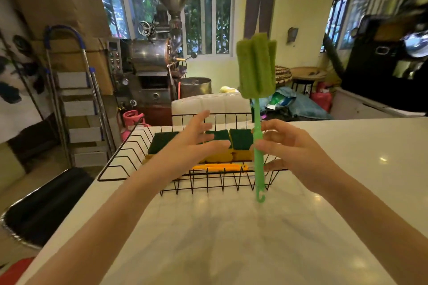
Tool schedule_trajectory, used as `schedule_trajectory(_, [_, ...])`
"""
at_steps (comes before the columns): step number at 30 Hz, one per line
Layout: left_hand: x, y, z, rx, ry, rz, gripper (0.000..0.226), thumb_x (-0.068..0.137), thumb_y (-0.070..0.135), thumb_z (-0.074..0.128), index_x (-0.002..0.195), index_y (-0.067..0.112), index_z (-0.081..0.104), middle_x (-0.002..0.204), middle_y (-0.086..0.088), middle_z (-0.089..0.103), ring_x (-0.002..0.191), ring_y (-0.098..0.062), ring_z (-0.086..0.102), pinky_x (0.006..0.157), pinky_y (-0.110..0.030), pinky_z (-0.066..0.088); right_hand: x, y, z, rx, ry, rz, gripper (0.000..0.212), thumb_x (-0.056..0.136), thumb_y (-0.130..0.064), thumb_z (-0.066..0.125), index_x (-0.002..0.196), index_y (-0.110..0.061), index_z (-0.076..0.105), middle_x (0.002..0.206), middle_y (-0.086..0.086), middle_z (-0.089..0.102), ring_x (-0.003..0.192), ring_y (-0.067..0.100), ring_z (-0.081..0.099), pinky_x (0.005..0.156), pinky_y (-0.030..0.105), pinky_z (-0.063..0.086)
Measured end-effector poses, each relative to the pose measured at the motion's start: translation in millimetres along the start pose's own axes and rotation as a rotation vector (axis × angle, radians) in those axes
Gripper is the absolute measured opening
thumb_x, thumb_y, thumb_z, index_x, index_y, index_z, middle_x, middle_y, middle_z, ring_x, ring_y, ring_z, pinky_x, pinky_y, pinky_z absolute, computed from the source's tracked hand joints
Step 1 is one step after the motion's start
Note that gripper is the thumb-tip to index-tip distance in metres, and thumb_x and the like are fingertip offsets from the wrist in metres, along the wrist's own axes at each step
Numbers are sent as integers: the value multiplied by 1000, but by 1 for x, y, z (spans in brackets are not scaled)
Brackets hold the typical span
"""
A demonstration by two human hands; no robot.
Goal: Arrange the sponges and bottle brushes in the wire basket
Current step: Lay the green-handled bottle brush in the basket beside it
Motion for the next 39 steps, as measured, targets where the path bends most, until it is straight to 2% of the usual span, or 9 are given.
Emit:
schedule_trajectory(5, [-3, -16, 27, 1, -288, -72, 50, 82, 17, 59, 130, 19, 43, 124, -2, 62, 110, -15, 60, 103, -38, 42, -3, 17, 17, 252, -1, 58, 14, 76, -4, 62, 87, -13, 59, 81, 9, 72, 73, 23, 71, 62, 37, 60])
schedule_trajectory(9, [-3, -9, 19, 5, -257, -22, 32, 79, 9, 62, 109, 19, 62, 103, -1, 73, 91, -14, 69, 82, -24, 55, -3, 25, 17, 290, 74, 51, 12, 79, -5, 61, 87, -14, 61, 87, 11, 72, 76, 21, 71, 58, 33, 59])
schedule_trajectory(14, [-6, -3, 17, 181, -182, 49, 27, 76, 8, 67, 99, 20, 68, 88, -6, 76, 80, -12, 71, 79, -23, 56, -6, 27, 17, 237, 134, 38, 11, 80, -9, 62, 88, -15, 61, 80, 1, 76, 79, 16, 72, 64, 31, 60])
schedule_trajectory(20, [0, 1, -10, 527, -66, 148, 29, 76, 10, 67, 104, 18, 66, 90, 8, 71, 76, 3, 67, 75, -13, 54, -10, 15, 25, -360, -160, 174, 19, 87, -25, 54, 93, -15, 69, 84, -1, 74, 81, 10, 69, 67, 26, 59])
schedule_trajectory(24, [15, -3, -41, 722, -84, 116, 31, 78, 12, 65, 108, 18, 64, 98, 5, 69, 76, 6, 60, 78, -17, 51, -6, -38, 17, -776, -108, -294, 17, 84, -20, 58, 99, -23, 65, 93, -12, 65, 91, 1, 60, 73, 10, 49])
schedule_trajectory(27, [28, -11, -58, 792, -103, 68, 31, 79, 12, 65, 109, 18, 64, 97, 5, 68, 75, 9, 56, 77, -16, 48, 8, -53, 4, -935, -5, -456, 41, 76, -19, 67, 115, -27, 56, 116, -13, 52, 114, 5, 44, 94, 19, 33])
schedule_trajectory(31, [35, -28, -63, 731, -154, 24, 28, 77, 13, 66, 103, 24, 65, 85, 18, 64, 76, 7, 62, 77, -16, 52, 39, -18, -4, -968, -106, -195, 62, 76, -21, 67, 131, -31, 39, 123, -12, 43, 121, 10, 37, 98, 25, 33])
schedule_trajectory(34, [39, -43, -59, 735, -224, -2, 27, 78, 13, 65, 102, 25, 66, 85, 19, 65, 76, 8, 63, 81, -18, 53, 48, 8, -4, -912, -193, -54, 47, 80, -23, 64, 123, -27, 47, 110, -8, 53, 102, 13, 53, 76, 17, 47])
schedule_trajectory(39, [47, -62, -45, 796, -310, -35, 27, 80, 15, 64, 105, 22, 66, 88, 16, 63, 77, 3, 59, 71, -9, 47, 58, 31, -4, -938, -254, -43, 21, 77, -24, 67, 91, -33, 53, 98, -4, 60, 93, 13, 56, 81, 26, 50])
Point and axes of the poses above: each hand's wrist, its own x-axis towards the middle knuckle, its own z-axis out of the palm, y = z × x, the point moved 8 cm from there along x, towards the middle knuckle
